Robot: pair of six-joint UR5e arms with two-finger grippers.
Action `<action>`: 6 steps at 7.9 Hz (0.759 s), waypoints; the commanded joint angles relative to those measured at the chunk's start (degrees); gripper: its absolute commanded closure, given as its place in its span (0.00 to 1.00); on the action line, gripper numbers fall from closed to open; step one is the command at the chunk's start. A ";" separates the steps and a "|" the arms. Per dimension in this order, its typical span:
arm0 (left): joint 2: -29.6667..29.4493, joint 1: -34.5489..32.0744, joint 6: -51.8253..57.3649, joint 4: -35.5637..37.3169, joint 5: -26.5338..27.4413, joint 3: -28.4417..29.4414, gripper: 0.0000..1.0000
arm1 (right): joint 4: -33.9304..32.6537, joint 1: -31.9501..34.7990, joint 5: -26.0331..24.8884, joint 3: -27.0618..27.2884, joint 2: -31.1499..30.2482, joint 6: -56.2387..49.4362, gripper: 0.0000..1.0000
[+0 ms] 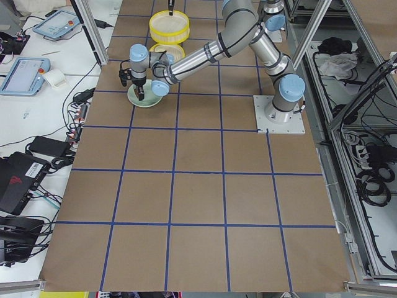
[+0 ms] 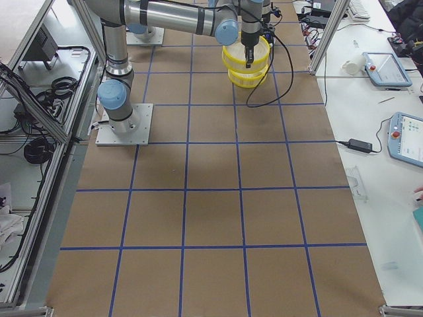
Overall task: Place buns in different layers of steamer
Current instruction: 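Restack the top tier with the right gripper while the left grasps the brown bun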
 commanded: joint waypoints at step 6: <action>3.84 0.00 0.34 -2.06 0.51 -0.80 0.99 | -8.43 3.37 0.17 1.22 6.65 4.78 1.00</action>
